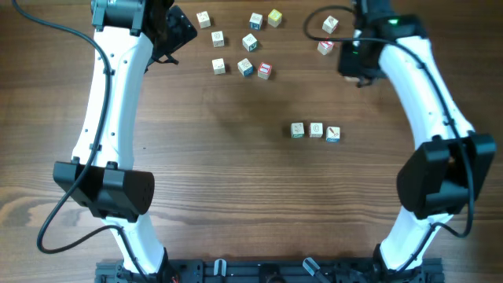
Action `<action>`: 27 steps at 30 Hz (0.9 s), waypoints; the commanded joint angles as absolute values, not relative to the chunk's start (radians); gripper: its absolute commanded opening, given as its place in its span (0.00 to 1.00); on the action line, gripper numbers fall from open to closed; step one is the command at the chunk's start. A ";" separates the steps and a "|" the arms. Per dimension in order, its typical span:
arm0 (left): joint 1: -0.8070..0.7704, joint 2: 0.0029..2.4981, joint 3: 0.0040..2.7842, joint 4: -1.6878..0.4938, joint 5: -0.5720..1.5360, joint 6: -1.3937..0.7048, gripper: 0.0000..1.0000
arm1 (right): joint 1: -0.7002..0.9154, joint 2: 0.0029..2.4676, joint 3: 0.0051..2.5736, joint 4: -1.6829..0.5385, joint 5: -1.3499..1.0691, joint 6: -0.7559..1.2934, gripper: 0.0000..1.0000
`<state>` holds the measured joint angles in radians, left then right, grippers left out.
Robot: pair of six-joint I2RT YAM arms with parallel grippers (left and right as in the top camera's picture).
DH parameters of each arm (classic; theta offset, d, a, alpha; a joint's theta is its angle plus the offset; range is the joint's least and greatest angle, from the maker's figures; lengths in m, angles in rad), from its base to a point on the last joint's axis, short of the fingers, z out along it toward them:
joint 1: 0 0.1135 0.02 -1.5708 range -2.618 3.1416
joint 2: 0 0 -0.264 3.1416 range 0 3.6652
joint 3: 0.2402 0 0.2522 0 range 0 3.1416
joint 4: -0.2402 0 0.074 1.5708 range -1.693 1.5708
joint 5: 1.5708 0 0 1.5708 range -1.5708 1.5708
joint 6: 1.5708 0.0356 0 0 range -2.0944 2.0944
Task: Form a horizontal line
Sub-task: 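Carry the block left and set it at the row's right end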
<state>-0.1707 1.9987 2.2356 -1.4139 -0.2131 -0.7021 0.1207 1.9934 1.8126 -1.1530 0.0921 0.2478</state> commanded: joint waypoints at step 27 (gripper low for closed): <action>-0.173 2.001 2.238 -1.415 -0.226 -0.719 1.00 | 0.107 2.011 1.393 -1.081 -0.122 0.162 0.45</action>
<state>-0.1707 1.9987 2.2356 -1.4139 -0.2131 -0.7021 0.1028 1.9972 1.4071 -1.0851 -0.0387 0.1963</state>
